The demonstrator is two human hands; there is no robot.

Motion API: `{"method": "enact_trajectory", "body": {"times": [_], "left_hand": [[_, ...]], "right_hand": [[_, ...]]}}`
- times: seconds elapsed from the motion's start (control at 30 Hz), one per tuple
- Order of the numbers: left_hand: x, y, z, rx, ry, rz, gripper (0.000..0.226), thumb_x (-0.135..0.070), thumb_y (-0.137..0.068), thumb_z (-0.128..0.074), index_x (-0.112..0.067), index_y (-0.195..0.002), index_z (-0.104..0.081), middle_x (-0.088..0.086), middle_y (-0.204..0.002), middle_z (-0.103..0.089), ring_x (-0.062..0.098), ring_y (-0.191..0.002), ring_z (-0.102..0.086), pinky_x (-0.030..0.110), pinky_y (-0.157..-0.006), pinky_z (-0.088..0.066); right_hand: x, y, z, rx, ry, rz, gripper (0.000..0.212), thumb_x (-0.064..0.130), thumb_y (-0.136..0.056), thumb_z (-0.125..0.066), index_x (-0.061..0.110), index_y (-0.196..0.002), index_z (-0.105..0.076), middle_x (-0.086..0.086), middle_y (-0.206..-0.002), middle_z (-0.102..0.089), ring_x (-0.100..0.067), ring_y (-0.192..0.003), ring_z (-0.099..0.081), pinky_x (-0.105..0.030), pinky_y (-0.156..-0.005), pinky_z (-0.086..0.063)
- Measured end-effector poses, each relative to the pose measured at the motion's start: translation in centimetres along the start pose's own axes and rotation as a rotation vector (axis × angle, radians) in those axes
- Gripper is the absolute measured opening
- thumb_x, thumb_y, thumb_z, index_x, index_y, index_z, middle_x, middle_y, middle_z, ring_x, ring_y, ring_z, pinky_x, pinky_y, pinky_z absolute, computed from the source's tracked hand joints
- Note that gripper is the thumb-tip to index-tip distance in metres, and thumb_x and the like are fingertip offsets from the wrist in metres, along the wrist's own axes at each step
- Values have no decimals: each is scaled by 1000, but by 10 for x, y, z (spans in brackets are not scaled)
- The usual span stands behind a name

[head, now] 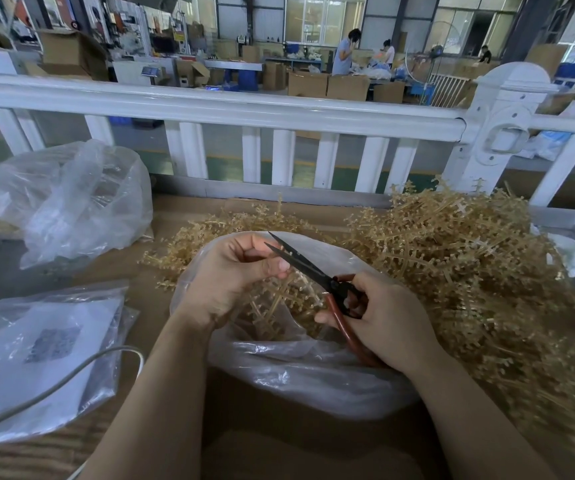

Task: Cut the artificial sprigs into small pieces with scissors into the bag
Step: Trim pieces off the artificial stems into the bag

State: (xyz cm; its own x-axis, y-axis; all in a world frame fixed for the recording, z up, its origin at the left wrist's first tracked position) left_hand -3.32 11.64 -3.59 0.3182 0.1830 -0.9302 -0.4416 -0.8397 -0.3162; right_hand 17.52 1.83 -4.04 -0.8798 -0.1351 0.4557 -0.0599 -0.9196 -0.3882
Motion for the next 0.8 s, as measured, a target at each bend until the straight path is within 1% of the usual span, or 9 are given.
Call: {"method": "enact_trajectory", "body": {"times": [0.07, 0.1, 0.2, 0.27, 0.4, 0.47, 0.53, 0.67, 0.8], "left_hand": [[-1, 0, 0, -9, -17, -5, 29, 2, -73, -74, 18, -93, -59, 12, -76, -73, 19, -70, -70, 27, -70, -58], [-2, 0, -1, -4, -26, -7, 26, 2, -73, -74, 14, -92, -61, 12, -76, -73, 19, -70, -70, 28, -70, -58], [-5, 1, -4, 17, -47, -12, 17, 4, -71, -75, -2, -87, -73, 11, -78, -73, 20, -72, -70, 27, -71, -57], [-5, 1, -6, 22, -64, -11, 19, 2, -69, -77, -11, -83, -77, 11, -78, -74, 19, -73, -71, 26, -70, -57], [-6, 1, -7, 36, -71, -14, 19, -1, -67, -78, -13, -82, -78, 12, -79, -75, 18, -73, -71, 25, -70, -57], [-6, 2, -7, 39, -67, -12, 18, -2, -67, -78, -14, -81, -78, 10, -77, -74, 17, -72, -71, 24, -69, -57], [-5, 2, -7, 43, -65, -6, 15, -2, -68, -78, -11, -80, -77, 10, -74, -73, 17, -71, -71, 24, -68, -56], [-6, 2, -7, 28, -65, 5, 13, -1, -70, -77, 3, -81, -70, 11, -73, -72, 17, -70, -69, 24, -68, -56], [-7, 2, -9, 9, -65, 12, 20, -4, -71, -74, 9, -83, -65, 11, -71, -71, 17, -68, -68, 25, -69, -57]], "right_hand": [[0, 0, 0, -4, 9, 3, 86, 99, -60, -40, 29, -101, -68, 21, -76, -62, 0, -71, -61, -29, -65, -54], [0, -1, 0, -7, 20, 8, 87, 100, -60, -39, 30, -103, -67, 22, -77, -61, 1, -72, -60, -25, -64, -52], [1, 0, 1, -27, 63, 34, 86, 98, -63, -35, 32, -110, -63, 27, -78, -55, 8, -68, -51, -9, -61, -37], [1, 0, 1, -31, 77, 43, 86, 100, -64, -32, 34, -112, -61, 29, -77, -52, 11, -67, -47, -7, -61, -32], [-1, -1, 0, -23, 91, 57, 80, 98, -65, -37, 35, -111, -58, 27, -78, -55, 4, -74, -51, -10, -61, -33], [-2, 0, 0, -24, 82, 57, 77, 97, -65, -39, 35, -107, -58, 27, -77, -54, 4, -74, -50, -8, -61, -32], [-2, -1, 0, -25, 62, 55, 75, 96, -65, -41, 33, -103, -59, 28, -74, -52, 4, -72, -51, -9, -61, -35], [-2, -1, -1, -22, 30, 48, 74, 94, -64, -45, 31, -99, -64, 26, -76, -54, 2, -71, -57, -25, -64, -52], [-2, -1, 0, -16, 13, 40, 76, 94, -63, -45, 31, -100, -65, 24, -75, -55, 0, -72, -58, -31, -67, -55]]}}
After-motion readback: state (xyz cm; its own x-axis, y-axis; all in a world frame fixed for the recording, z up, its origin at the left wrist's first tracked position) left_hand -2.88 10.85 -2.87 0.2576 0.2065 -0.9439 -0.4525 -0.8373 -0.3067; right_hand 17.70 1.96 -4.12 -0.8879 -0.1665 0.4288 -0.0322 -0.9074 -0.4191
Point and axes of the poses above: each hand's wrist, its own y-axis away from the middle knuckle, its own z-axis out of the back of the hand, x = y × z, the point moved 2 cm from there along -y, towards the middle knuckle
